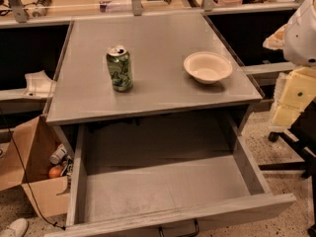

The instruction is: Place green can into top drawer

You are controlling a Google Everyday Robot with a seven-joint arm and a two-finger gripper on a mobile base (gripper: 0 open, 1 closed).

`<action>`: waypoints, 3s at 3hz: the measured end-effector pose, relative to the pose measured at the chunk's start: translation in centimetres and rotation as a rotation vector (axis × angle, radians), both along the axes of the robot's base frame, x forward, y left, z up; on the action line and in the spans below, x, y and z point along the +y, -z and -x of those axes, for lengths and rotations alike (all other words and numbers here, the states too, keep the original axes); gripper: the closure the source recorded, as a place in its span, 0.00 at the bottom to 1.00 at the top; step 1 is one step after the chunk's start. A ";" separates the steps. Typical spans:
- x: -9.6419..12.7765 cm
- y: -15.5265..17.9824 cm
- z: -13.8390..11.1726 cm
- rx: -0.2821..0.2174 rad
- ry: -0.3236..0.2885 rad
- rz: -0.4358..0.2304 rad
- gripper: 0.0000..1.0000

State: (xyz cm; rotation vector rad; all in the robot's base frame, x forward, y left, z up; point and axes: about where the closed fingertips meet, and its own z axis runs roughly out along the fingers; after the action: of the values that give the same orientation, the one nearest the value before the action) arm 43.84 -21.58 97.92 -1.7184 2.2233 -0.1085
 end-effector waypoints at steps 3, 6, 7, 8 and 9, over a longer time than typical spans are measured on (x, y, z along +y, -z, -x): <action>4.7 3.7 -3.9 0.037 -0.062 -0.106 0.00; 10.0 7.1 -9.5 0.051 -0.115 -0.223 0.00; 10.0 7.1 -9.5 0.051 -0.115 -0.224 0.00; 10.3 6.8 -10.8 0.020 -0.109 -0.296 0.00; 11.4 6.3 -13.4 -0.006 -0.116 -0.383 0.00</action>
Offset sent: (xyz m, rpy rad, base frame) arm 0.0332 0.0265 -0.0171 0.0938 -0.0005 0.0311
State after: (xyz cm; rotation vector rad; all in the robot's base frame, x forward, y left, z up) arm 57.22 -10.15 91.67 -1.6208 1.9743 0.3193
